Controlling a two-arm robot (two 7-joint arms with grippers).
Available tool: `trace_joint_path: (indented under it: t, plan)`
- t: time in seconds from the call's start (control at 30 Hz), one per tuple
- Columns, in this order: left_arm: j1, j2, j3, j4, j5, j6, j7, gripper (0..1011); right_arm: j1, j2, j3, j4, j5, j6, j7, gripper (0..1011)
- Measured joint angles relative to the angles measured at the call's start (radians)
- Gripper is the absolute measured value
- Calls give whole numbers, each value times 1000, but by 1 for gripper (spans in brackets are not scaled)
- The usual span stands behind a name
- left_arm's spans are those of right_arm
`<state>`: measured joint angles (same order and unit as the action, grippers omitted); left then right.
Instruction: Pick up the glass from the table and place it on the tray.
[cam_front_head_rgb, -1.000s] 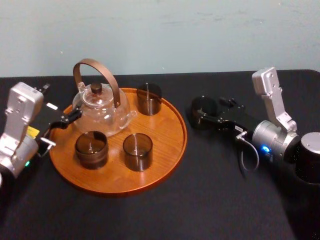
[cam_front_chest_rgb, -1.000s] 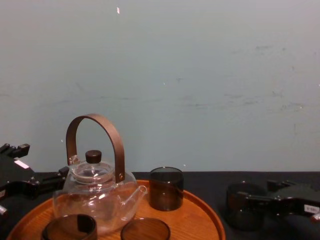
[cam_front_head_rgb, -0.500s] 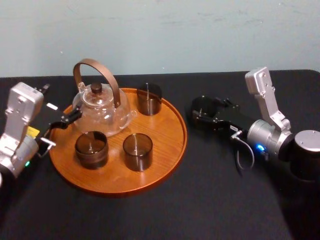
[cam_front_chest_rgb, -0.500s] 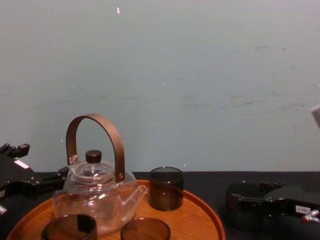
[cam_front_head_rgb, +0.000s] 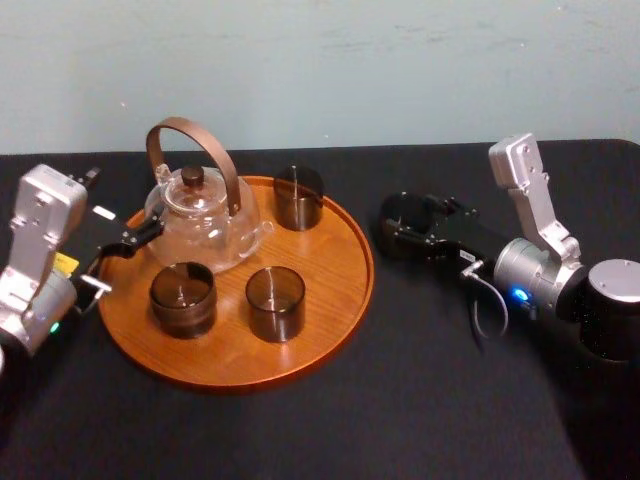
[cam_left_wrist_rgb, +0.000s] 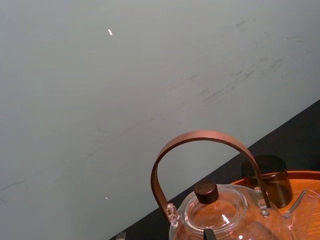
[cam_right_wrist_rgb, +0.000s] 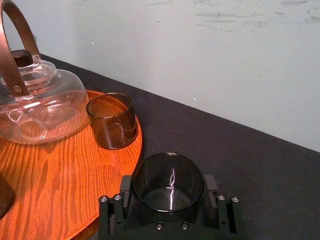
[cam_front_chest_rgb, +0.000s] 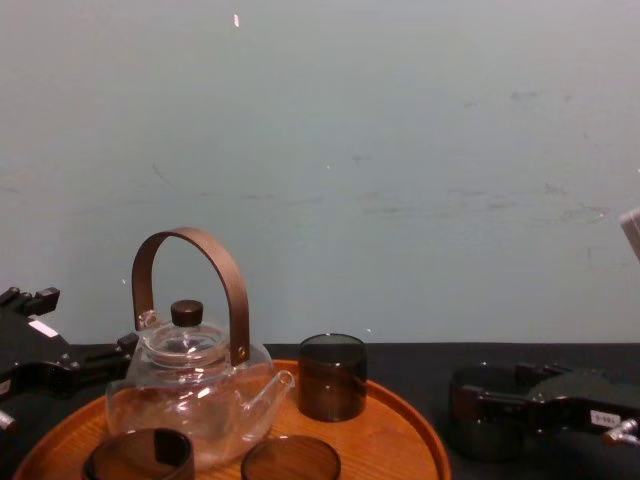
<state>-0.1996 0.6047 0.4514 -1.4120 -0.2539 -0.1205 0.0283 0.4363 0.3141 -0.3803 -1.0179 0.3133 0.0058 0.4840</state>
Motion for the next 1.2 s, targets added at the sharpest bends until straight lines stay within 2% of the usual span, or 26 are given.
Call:
trace_joint_path:
  t: [0.47, 0.6, 0.73, 0.9, 1.2]
  plan:
    - [0, 0, 0, 0, 0, 0, 0, 1001, -1, 1, 1, -1, 3, 1, 0, 875]
    - [0, 0, 0, 0, 0, 0, 0, 1001, -12, 8, 13, -20, 16, 0, 8, 875]
    - [0, 0, 0, 0, 0, 0, 0, 1001, -28, 18, 20, -59, 24, 5, 10, 875]
    - [0, 0, 0, 0, 0, 0, 0, 1001, -55, 38, 22, -138, 30, 19, 11, 874]
    - [0, 0, 0, 0, 0, 0, 0, 1001, -79, 50, -6, -234, 35, 31, 23, 875]
